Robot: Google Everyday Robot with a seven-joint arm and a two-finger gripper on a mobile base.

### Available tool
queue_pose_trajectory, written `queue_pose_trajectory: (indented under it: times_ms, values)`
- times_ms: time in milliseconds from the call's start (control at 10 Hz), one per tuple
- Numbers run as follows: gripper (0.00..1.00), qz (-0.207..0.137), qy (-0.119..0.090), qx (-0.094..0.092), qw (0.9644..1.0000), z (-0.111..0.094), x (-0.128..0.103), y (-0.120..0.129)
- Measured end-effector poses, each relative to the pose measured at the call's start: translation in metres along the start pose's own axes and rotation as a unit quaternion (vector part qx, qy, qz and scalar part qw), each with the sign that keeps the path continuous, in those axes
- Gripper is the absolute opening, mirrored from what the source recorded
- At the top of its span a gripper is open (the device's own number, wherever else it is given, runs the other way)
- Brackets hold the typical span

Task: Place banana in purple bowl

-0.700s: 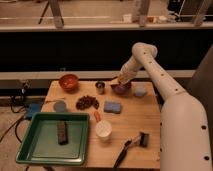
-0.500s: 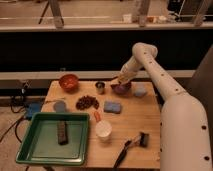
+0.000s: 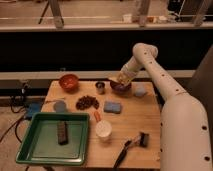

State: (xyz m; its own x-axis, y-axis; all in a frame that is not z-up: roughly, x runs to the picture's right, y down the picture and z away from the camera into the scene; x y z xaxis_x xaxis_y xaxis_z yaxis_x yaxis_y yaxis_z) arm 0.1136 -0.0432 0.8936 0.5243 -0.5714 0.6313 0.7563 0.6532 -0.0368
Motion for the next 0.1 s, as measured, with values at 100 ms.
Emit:
queue_pose_trajectory:
  times_ms: [100]
  values:
    - [0.61,0.000,0.001,0.001,1.0000,-0.0001,0.0008,0.0001]
